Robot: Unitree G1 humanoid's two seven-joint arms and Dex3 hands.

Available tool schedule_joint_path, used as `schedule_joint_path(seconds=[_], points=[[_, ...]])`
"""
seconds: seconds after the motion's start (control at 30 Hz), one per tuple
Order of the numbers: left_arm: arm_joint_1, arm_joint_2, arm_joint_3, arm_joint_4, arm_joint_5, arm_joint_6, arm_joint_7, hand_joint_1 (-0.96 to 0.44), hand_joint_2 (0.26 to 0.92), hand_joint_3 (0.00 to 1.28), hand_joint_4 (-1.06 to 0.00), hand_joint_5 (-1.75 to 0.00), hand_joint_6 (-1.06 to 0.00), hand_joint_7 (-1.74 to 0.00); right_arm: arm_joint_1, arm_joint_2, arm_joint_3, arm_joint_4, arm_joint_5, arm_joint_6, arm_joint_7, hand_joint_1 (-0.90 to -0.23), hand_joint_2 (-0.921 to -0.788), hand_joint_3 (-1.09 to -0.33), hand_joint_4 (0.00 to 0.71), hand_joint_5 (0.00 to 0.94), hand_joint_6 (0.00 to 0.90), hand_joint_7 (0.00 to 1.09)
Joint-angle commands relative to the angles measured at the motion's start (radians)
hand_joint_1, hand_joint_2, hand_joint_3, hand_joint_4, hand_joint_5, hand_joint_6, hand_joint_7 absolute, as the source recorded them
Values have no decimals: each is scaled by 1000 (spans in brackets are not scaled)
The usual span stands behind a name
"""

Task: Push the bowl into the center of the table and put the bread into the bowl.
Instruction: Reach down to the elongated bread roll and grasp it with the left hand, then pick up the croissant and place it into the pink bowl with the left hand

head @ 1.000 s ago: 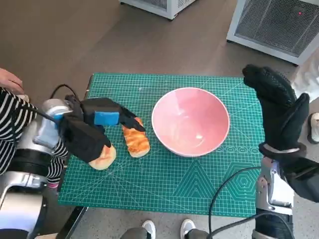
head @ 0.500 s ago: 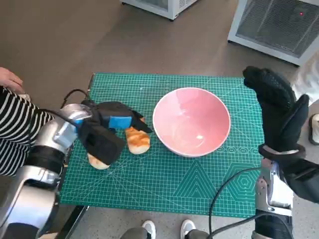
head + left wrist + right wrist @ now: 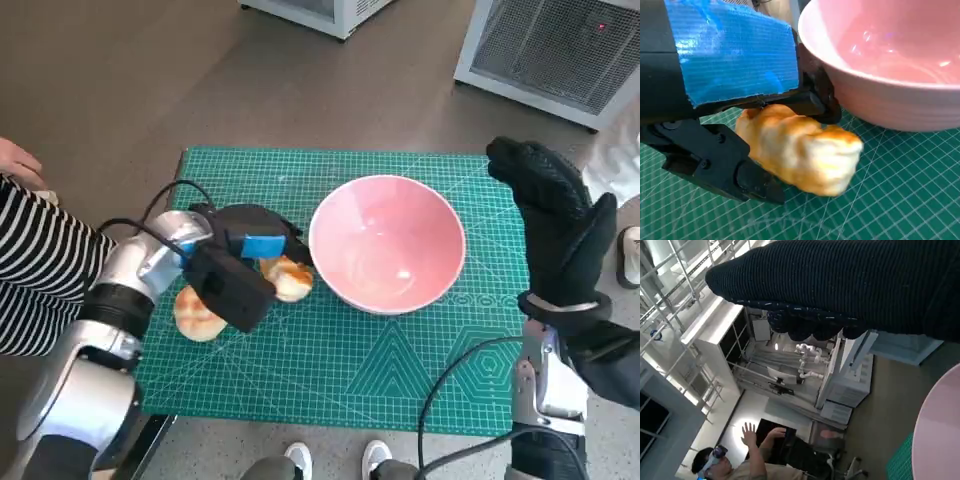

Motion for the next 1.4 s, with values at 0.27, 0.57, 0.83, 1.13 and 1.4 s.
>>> schedule_joint_path(seconds=[0.27,0.57,0.83,1.13,1.4], points=[[-44,-2,-77,78,92,15,115,-14,857,27,-645,-29,-766,-42,44,8,-4,-25,9,27,-13,-652,-921,-676,120,0,92,431],[-66,30,-64,94,66,-17,104,-56,917,105,-682,-904,-619,-1103,46,6,-6,-20,2,21,-21,-654,-921,-677,119,0,86,433],[-83,92,15,33,-42,-62,-29,-1,920,45,-735,-1113,-640,-1139,40,9,-4,-8,1,19,-26,-655,-921,-678,119,0,80,434],[-69,140,97,-83,-156,-42,-171,2,919,31,-750,-1056,-660,-1173,33,9,-4,13,-6,4,-29,-653,-921,-678,119,0,79,436],[-73,159,251,-323,-465,105,-412,4,901,57,-705,-1195,-736,-1009,10,4,-4,45,2,-7,-16,-653,-921,-677,119,0,82,439]])
